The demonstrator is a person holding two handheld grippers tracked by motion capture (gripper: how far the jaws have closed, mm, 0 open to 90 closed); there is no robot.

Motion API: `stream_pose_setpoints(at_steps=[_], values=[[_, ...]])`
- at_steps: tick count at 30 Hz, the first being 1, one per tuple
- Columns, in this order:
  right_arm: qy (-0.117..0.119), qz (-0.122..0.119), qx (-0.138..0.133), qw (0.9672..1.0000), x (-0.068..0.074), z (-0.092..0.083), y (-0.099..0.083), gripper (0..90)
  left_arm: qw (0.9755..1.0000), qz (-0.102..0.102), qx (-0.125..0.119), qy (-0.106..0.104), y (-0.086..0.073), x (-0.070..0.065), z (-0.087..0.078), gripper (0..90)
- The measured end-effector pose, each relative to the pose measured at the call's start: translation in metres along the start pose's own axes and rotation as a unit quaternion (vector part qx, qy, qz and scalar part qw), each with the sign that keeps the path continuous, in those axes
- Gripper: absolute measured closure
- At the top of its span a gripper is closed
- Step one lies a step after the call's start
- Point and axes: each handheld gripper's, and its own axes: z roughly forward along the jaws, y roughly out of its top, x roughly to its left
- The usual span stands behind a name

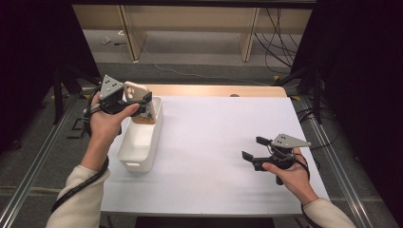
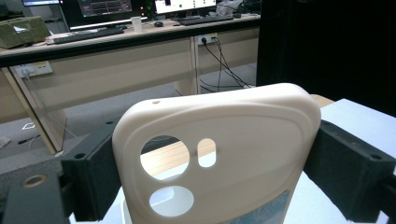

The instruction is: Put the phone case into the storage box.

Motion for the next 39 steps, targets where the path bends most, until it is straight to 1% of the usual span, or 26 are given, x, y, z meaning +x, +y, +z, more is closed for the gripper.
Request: stream_pose_setpoints(at_steps=[15, 22, 25, 31, 39], values=[[0.000, 0.000, 0.002, 1.0000, 0.0000, -0.0001, -0.0001, 15.4, 1.0000, 0.002, 0.005, 0.005, -0.0029, 0.0032, 0.0011, 11.6], [0.001, -0.001, 0.002, 1.0000, -0.0003, 0.0001, -0.0003, 15.5, 0.9999, 0.005, 0.008, 0.004, -0.0049, 0.0032, 0.0031, 11.6], [0.000, 0.000, 0.003, 1.0000, -0.0003, -0.0002, -0.0003, 15.5, 1.0000, 0.002, 0.008, 0.004, -0.0058, 0.0039, 0.0036, 11.6], [0.001, -0.001, 0.003, 1.0000, -0.0003, 0.0000, -0.0004, 15.6, 0.9999, 0.007, 0.011, 0.007, -0.0065, 0.0050, 0.0036, 11.6], [0.001, -0.001, 0.004, 1.0000, -0.0003, 0.0000, -0.0004, 15.6, 0.9998, 0.008, 0.013, 0.008, -0.0084, 0.0061, 0.0048, 11.6]])
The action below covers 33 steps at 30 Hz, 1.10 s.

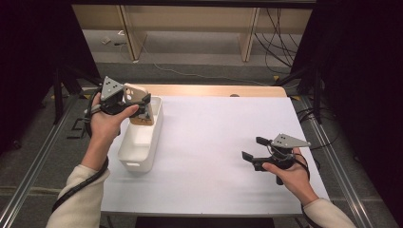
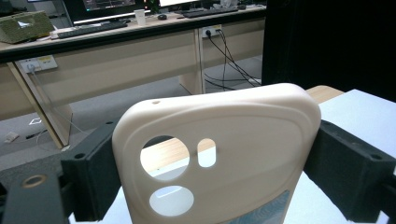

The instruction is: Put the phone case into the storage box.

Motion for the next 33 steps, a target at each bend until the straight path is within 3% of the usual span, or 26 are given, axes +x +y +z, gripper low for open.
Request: stream_pose_setpoints(at_steps=[33], values=[[0.000, 0.000, 0.001, 1.0000, 0.0001, 0.0004, -0.0004, 15.6, 0.9999, 0.005, 0.013, 0.001, -0.0099, 0.0008, 0.0088, 11.5]])
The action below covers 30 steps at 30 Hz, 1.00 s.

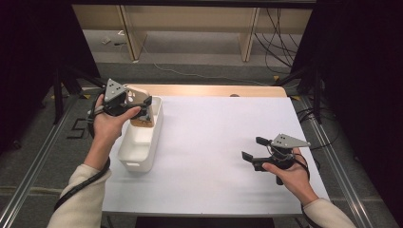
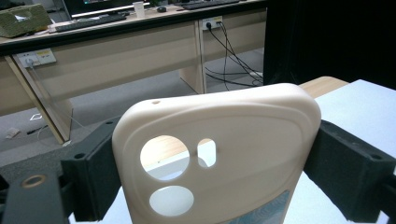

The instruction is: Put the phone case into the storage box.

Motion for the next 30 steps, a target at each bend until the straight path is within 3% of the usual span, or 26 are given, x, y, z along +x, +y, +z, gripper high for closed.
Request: stream_pose_setpoints(at_steps=[30], values=[[0.001, 0.001, 0.000, 1.0000, 0.0003, 0.0005, -0.0001, 15.6, 0.9999, -0.002, 0.011, 0.002, -0.0099, 0.0031, 0.0094, 11.5]])
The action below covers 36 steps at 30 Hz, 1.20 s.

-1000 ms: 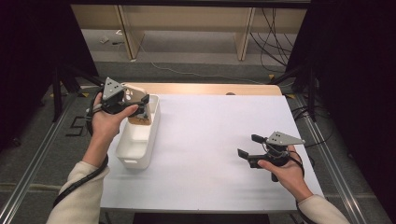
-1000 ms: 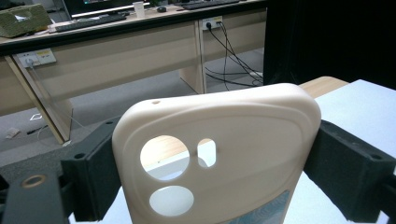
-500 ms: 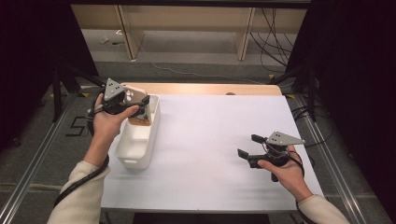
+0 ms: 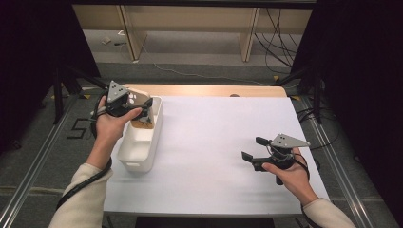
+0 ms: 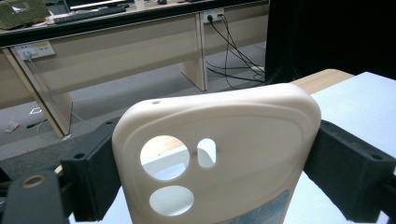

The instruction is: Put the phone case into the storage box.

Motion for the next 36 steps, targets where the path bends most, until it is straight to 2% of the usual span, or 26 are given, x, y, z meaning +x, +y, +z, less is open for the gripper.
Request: stream_pose_setpoints(at_steps=[19, 36], values=[[0.000, 0.002, 0.000, 1.0000, 0.000, 0.001, -0.001, 15.6, 0.9999, -0.011, 0.005, 0.002, -0.003, 0.008, 0.009, 11.5], [0.000, 0.002, 0.001, 1.0000, 0.000, 0.001, -0.001, 15.6, 0.9999, -0.011, 0.011, 0.000, 0.000, 0.007, 0.023, 11.5]])
